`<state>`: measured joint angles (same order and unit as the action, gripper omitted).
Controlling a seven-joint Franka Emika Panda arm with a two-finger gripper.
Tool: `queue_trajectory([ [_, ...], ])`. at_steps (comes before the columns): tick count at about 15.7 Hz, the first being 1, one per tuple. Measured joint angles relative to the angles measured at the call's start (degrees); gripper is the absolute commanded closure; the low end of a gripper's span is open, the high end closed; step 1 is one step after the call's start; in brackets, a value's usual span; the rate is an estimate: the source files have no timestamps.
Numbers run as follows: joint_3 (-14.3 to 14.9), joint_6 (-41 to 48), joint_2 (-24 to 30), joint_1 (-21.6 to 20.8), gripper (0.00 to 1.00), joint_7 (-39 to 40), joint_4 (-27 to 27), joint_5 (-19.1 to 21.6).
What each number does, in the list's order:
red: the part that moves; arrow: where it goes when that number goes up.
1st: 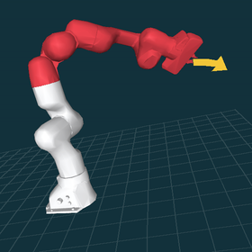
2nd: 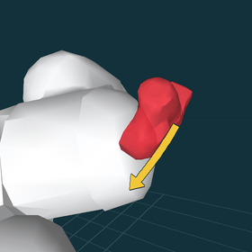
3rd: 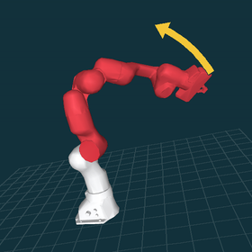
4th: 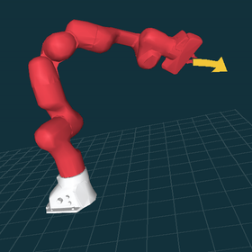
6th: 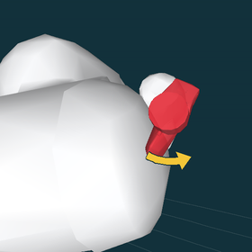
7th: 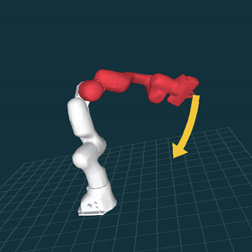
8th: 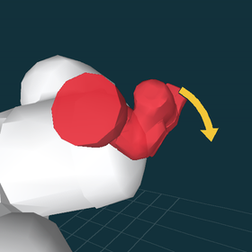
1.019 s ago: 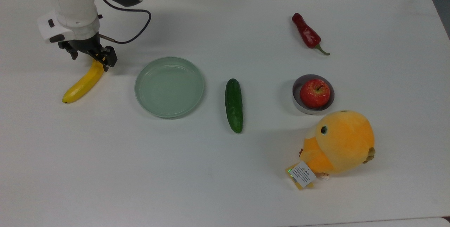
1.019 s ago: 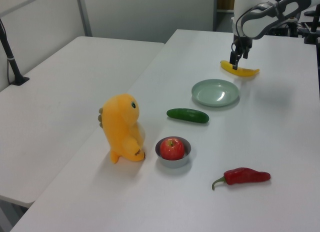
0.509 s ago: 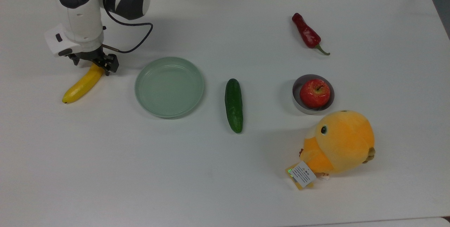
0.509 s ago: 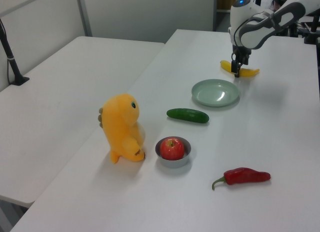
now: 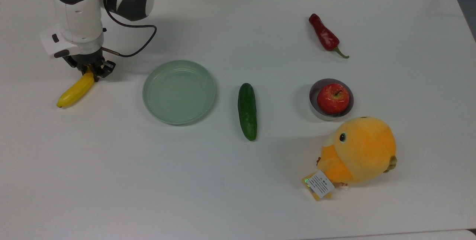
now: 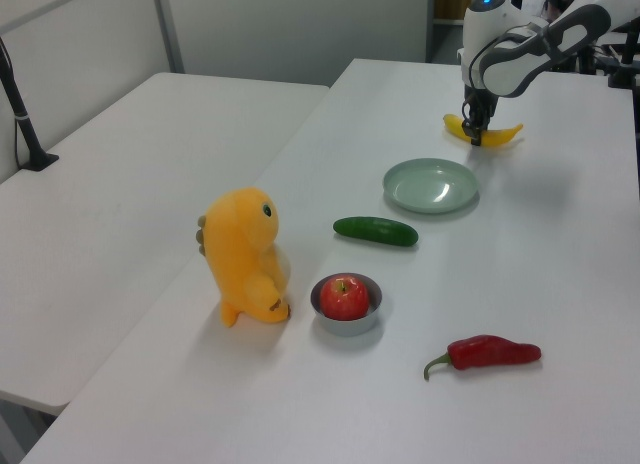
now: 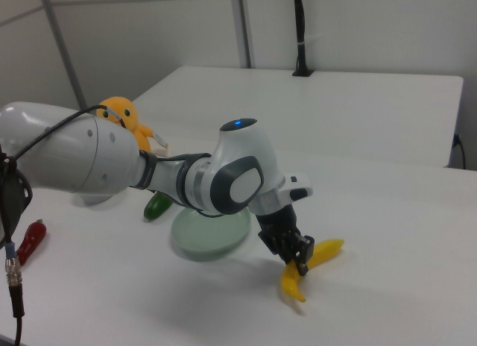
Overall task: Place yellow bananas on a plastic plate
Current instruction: 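Lift the banana and carry it over the pale green plate, lowering it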
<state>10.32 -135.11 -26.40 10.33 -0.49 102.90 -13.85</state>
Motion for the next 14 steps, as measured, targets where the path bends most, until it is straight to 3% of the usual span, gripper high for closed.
queue_trajectory([
  [9, -2.59, -0.01, 1.32, 0.09, 0.87, -0.05, -1.12, 0.00],
  [14, -8.09, 1.47, 3.87, 0.13, 0.86, -2.41, -1.12, 0.06],
])
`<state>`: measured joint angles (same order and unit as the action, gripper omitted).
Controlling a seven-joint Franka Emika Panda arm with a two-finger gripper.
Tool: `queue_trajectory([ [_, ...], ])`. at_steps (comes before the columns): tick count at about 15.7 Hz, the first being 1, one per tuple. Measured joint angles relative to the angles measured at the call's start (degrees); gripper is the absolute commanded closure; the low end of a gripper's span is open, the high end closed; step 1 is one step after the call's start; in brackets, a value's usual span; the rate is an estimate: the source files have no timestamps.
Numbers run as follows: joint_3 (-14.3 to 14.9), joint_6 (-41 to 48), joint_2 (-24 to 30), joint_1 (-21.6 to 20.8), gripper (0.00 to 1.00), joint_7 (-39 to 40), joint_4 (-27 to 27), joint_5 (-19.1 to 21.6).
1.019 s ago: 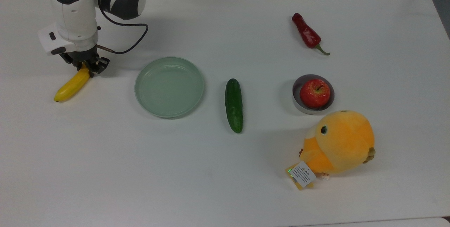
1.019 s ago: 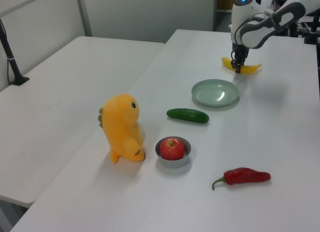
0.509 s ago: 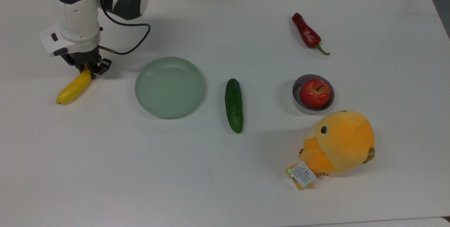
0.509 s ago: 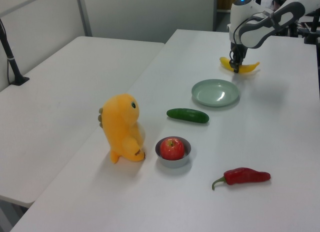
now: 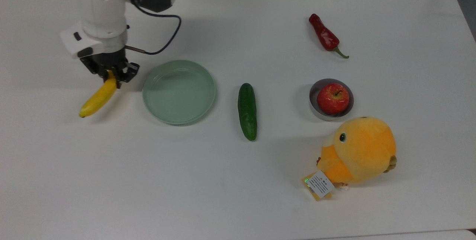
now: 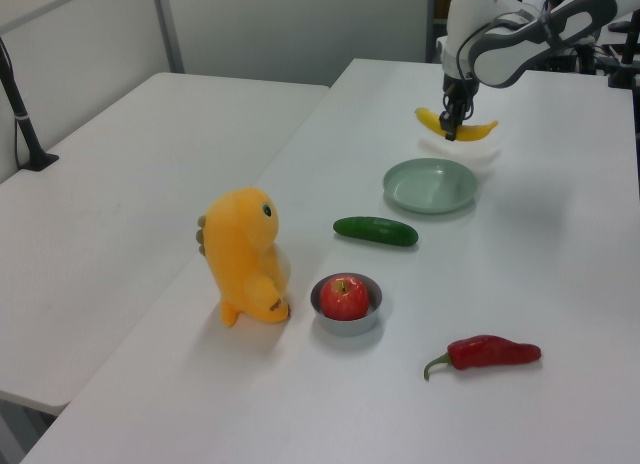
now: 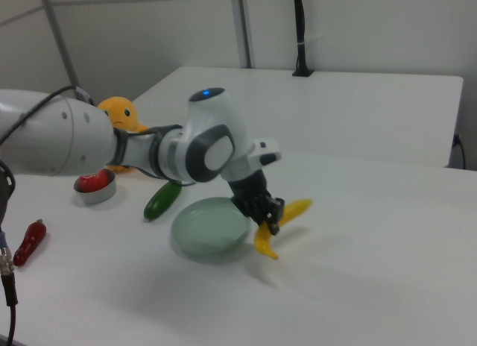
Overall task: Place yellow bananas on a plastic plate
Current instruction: 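Lift the banana and carry it over the pale green plate, lowering it, then open the gripper to release the banana onto the plate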
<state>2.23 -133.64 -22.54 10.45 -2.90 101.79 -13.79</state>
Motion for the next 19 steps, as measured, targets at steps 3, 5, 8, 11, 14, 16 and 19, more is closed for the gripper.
queue_trajectory([
  [3, -3.95, 0.66, 1.19, -0.14, 0.85, -2.70, 0.02, 0.01],
  [5, -6.88, 1.35, 1.44, -0.24, 0.81, -4.56, 0.05, 0.01],
  [8, -11.11, 2.64, 1.44, -0.42, 0.77, -6.47, 0.25, 0.00],
  [11, -13.43, 3.89, 1.44, -0.58, 0.00, -6.91, 0.63, -0.01],
  [14, -14.33, 4.83, 1.43, -0.61, 0.00, -8.12, 0.77, -0.01],
  [16, -14.35, 4.87, 1.44, -0.66, 0.00, -8.89, 0.77, -0.01],
  [19, -14.36, 4.87, 1.45, -0.67, 0.00, -9.24, 0.72, -0.01],
])
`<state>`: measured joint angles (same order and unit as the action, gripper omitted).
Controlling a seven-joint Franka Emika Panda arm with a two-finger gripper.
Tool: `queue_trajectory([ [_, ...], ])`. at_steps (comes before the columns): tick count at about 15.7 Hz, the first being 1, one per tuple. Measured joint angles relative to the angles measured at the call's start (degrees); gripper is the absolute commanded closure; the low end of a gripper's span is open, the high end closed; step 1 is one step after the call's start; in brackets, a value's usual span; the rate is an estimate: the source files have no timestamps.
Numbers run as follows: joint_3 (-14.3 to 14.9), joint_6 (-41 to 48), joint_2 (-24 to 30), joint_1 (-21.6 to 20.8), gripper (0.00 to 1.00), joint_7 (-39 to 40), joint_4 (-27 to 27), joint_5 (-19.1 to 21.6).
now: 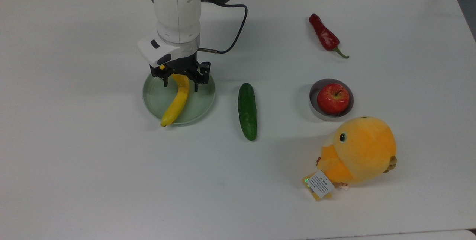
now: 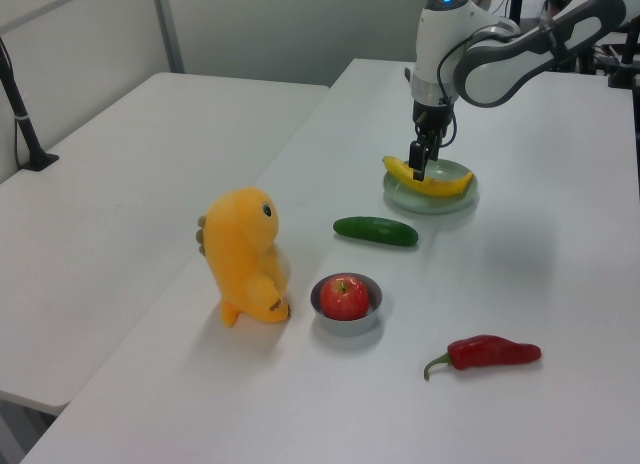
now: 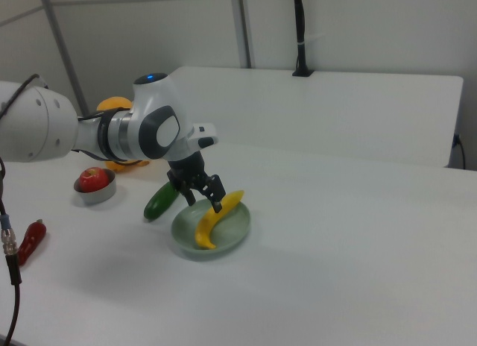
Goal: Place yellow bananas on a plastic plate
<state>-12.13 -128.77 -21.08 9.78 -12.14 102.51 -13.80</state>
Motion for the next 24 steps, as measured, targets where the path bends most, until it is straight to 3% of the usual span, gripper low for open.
queue_trajectory([
  [5, -0.56, 1.04, 2.06, -0.23, 0.00, -3.14, -0.57, 0.00],
  [8, -1.48, 6.81, 6.95, -1.65, 0.00, -5.03, -1.38, 0.69],
  [14, -0.91, 14.19, 17.84, -6.66, 0.00, -5.29, -1.03, 6.43],
  [16, 2.01, 15.68, 19.46, -9.22, 0.00, -5.30, -0.81, 6.87],
  [19, 9.54, 18.52, 20.64, -13.65, 0.00, -2.12, -0.74, 9.67],
  [24, 12.80, 20.81, 21.70, -13.89, 0.00, 2.94, -1.67, 13.28],
])
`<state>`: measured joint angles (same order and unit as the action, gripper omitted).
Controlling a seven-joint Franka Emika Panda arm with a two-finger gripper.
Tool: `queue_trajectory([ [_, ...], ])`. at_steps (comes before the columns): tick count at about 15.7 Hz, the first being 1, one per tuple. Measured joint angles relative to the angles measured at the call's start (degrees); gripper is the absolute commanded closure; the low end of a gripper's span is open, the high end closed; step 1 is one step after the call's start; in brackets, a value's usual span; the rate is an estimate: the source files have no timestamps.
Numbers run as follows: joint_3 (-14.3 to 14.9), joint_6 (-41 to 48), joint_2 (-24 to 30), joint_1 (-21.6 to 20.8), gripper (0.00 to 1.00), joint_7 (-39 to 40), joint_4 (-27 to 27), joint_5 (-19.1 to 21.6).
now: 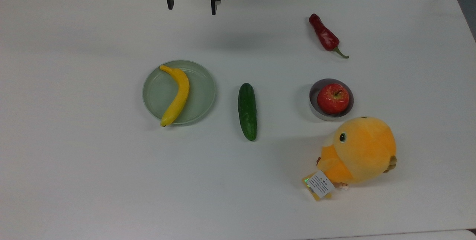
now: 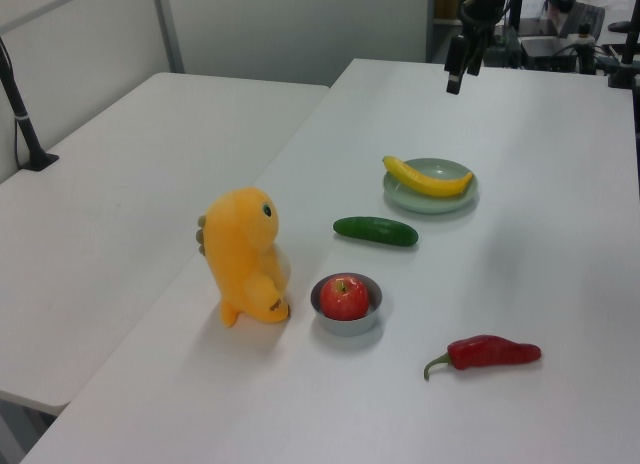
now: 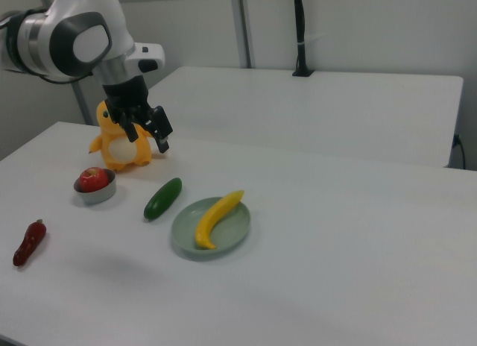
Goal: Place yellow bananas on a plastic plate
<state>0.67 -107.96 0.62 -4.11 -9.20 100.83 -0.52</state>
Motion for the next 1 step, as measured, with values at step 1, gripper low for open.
queue_trajectory([
  [1, 0.00, 0.89, 0.17, -0.04, 0.00, 0.00, -0.38, 0.01],
])
